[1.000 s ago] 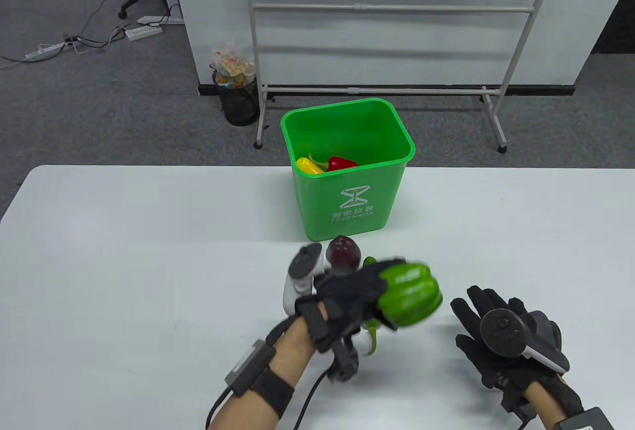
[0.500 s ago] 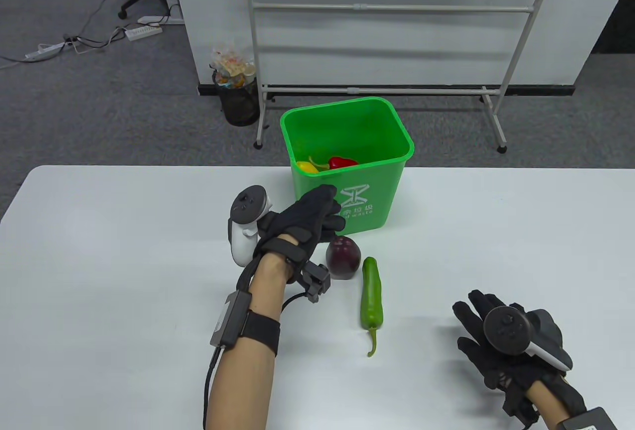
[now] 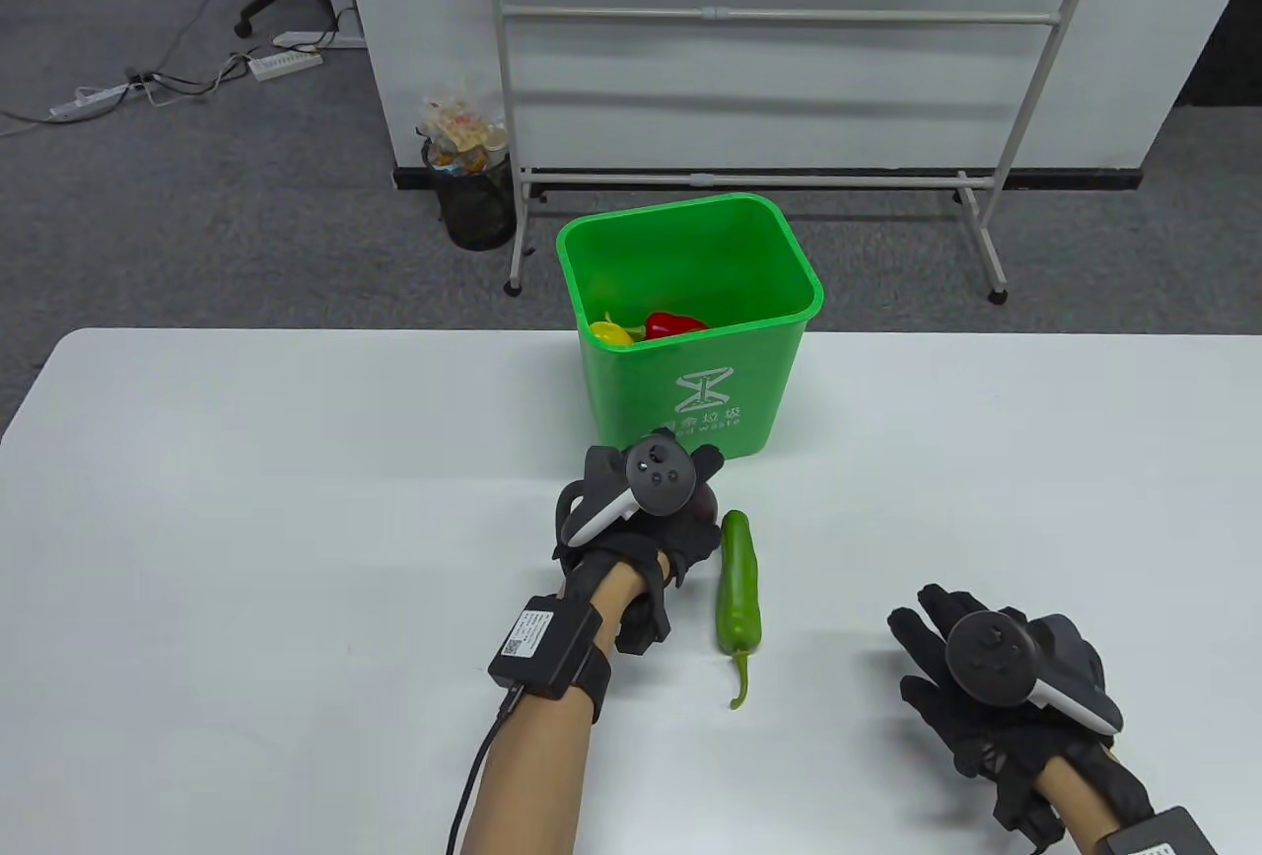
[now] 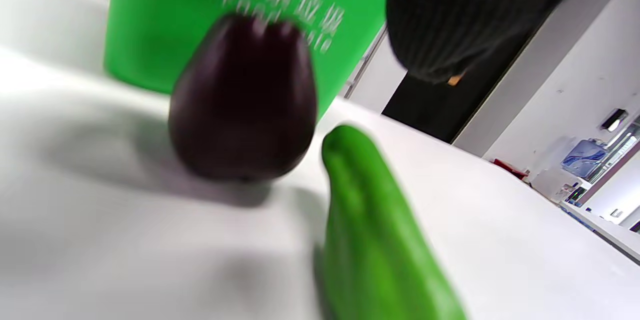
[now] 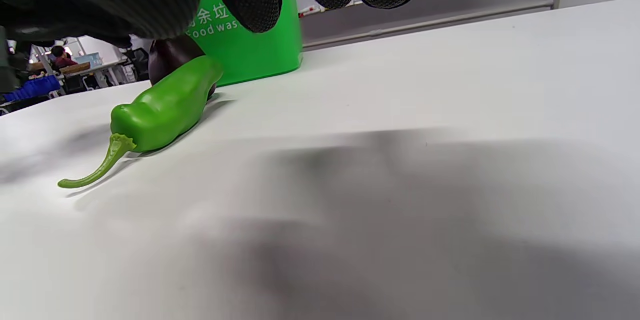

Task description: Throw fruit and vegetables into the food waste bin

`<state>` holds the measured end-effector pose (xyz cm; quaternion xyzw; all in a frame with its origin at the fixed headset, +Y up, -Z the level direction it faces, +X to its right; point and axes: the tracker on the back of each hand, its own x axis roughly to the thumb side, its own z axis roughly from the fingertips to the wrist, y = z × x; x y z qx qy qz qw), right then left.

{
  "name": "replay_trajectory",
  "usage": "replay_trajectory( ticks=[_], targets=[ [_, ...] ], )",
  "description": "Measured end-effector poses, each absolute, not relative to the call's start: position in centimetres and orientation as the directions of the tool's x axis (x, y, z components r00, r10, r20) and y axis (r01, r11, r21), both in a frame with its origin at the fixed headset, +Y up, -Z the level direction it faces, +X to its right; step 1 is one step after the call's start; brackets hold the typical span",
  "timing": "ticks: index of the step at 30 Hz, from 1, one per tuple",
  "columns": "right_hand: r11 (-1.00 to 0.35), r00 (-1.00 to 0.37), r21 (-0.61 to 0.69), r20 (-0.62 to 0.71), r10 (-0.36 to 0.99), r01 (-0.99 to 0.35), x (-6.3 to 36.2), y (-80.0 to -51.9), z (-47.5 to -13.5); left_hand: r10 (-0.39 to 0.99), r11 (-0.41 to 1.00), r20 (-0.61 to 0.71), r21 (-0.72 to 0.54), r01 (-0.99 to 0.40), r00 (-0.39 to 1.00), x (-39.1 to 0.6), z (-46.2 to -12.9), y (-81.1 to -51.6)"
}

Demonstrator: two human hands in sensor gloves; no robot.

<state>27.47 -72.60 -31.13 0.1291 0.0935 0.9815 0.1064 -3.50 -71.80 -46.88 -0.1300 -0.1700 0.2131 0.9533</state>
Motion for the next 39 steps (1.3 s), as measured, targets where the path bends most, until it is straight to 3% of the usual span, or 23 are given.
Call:
replay_trajectory(
  ticks=[8, 18, 23, 31, 37, 39],
  targets=[
    [-0.951, -0.943, 0.244, 0.223, 0.246, -0.191, 27.8, -72.9, -31.3, 0.567, 0.797, 0.217, -0.39, -0.462, 0.795, -4.0, -48.9, -75.4],
    [-0.949, -0.944, 0.248, 0.219, 0.249, -0.193, 27.8, -72.9, -31.4, 0.726, 0.688, 0.193, -0.216, -0.693, 0.66, -6.1, -48.5, -75.9],
    [-0.952, -0.945, 0.244, 0.223, 0.239, -0.183, 27.7, -73.0, -31.4, 0.694, 0.716, 0.201, -0.089, -0.693, 0.691, -7.1, -47.7, -76.1],
    [-0.954, -0.946, 0.243, 0.226, 0.232, -0.176, 27.5, -73.0, -31.3, 0.496, 0.867, 0.225, -0.088, -0.49, 0.839, -5.2, -47.4, -75.5],
    [-0.954, -0.945, 0.241, 0.229, 0.235, -0.178, 27.5, -73.0, -31.3, 0.523, 0.849, 0.207, -0.041, -0.527, 0.827, -5.4, -47.4, -76.2],
    [-0.952, -0.944, 0.245, 0.227, 0.238, -0.181, 27.5, -73.0, -31.3, 0.608, 0.788, 0.187, -0.022, -0.616, 0.771, -6.3, -47.3, -76.5]
  ],
)
